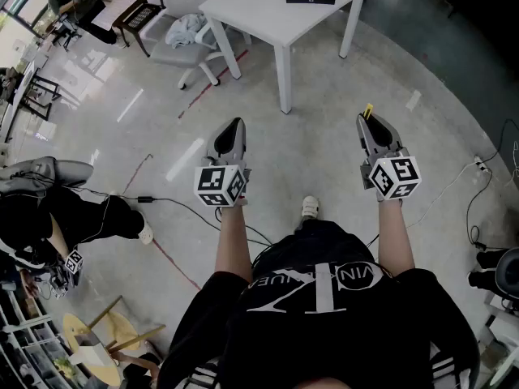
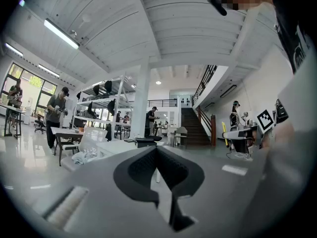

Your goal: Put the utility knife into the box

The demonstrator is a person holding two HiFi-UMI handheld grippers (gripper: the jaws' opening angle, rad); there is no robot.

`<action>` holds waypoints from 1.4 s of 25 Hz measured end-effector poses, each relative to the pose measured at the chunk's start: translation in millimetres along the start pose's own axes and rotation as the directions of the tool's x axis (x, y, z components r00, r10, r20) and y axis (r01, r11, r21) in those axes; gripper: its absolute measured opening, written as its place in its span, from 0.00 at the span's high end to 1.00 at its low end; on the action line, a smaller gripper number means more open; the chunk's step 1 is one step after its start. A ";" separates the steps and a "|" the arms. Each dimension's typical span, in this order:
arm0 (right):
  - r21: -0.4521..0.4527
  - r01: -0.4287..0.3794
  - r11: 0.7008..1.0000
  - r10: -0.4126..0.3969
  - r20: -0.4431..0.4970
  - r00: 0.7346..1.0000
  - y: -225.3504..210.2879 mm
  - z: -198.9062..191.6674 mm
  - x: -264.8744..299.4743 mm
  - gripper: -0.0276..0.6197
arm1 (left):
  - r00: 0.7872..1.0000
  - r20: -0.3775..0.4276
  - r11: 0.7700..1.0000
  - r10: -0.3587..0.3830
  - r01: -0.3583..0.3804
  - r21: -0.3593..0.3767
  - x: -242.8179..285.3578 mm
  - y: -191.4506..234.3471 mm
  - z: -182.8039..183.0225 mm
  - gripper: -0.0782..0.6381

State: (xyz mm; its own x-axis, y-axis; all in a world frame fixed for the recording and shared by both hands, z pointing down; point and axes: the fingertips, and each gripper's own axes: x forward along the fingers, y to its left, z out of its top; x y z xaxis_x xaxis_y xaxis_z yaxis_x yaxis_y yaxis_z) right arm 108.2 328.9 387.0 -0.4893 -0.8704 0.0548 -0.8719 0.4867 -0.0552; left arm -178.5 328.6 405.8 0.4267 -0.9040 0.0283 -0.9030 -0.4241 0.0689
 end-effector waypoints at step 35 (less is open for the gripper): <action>0.036 -0.045 0.998 0.044 0.045 0.998 -159.8 11.8 130.6 0.86 | 1.000 0.004 1.000 0.003 -0.004 0.005 217.4 2.6 4.9 0.88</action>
State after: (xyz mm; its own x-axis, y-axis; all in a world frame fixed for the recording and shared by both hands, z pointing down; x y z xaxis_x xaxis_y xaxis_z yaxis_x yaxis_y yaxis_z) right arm 183.8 136.6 391.2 -0.5255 -0.8508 0.0072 -0.8474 0.5226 -0.0937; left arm -88.4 130.8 407.2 0.4233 -0.9056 0.0245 -0.9047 -0.4212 0.0639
